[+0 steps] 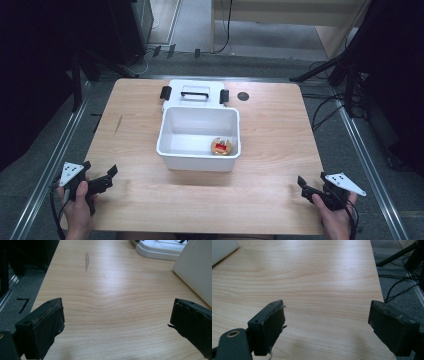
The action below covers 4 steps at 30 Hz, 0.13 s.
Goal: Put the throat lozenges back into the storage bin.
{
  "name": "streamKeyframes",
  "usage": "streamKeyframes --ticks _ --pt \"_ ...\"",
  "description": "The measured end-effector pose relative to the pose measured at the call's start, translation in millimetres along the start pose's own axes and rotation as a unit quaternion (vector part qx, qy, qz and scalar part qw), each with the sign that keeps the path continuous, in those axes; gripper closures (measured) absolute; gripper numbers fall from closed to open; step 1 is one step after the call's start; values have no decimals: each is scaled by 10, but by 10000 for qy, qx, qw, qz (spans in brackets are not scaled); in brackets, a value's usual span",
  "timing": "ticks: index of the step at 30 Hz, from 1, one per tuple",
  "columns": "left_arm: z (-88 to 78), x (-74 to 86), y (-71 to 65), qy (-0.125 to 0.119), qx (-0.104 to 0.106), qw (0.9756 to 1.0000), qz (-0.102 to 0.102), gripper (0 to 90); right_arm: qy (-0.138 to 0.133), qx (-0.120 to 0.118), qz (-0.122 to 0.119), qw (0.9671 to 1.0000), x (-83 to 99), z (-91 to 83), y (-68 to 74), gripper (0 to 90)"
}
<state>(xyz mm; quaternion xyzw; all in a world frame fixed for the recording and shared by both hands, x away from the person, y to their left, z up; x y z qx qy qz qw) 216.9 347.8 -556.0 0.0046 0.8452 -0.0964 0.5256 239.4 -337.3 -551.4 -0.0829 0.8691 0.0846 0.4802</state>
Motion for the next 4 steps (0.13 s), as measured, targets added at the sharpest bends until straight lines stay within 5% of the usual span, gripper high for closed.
streamKeyframes --ticks 4 --pt "0 -1 -1 17 -11 10000 2 0 -27 -30 -26 10000 5 -3 9 138"
Point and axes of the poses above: each handheld gripper's, and its own axes: z roughly forward along the jaws, x roughly out of its underside, y roughly to its left, the point moved 1 cm from there along z, roughly forward along the jaws
